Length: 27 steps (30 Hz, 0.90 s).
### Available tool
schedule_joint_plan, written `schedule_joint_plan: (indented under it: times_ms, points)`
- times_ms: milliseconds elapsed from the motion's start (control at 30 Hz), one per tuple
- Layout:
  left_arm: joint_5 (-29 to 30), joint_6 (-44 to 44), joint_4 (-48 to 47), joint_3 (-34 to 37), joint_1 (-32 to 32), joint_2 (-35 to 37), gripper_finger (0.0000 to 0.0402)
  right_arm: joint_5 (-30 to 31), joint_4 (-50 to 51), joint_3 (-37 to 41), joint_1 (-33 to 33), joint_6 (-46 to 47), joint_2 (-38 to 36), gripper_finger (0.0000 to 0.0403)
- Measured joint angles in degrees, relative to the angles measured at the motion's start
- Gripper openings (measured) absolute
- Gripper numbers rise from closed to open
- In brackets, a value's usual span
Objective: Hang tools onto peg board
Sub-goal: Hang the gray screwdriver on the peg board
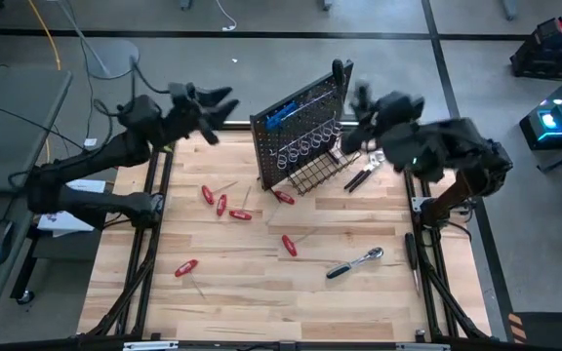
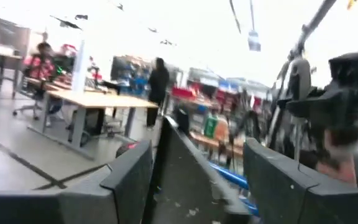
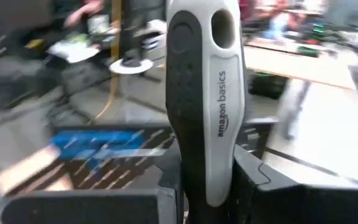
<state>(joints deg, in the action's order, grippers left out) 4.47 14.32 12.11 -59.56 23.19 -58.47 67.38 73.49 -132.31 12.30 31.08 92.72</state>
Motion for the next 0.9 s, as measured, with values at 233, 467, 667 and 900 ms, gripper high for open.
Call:
schedule_joint_plan:
  times_ms: [233, 467, 667, 900]
  points:
    - [-8.80, 3.17, 1.15, 6.79, 5.77, 0.76, 0.0225, -3.39, -3.39, 0.11, -6.32, -1.61, 2.71, 0.0059]
    - [-13.72, 2.14, 5.35, 7.28, 10.18, -0.94, 0.0225, -10.16, -18.67, 0.09, -14.64, -14.11, 5.32, 0.0059]
    - [-19.51, 4.42, 8.03, 7.12, 14.70, -1.27, 0.0225, -12.90, -20.96, -0.04, -17.20, -14.97, 7.42, 0.0059]
    - [-22.63, 7.00, 11.84, 7.07, 18.23, -1.17, 0.0225, -18.47, -23.60, 0.25, -17.71, -15.80, 11.99, 0.0059]
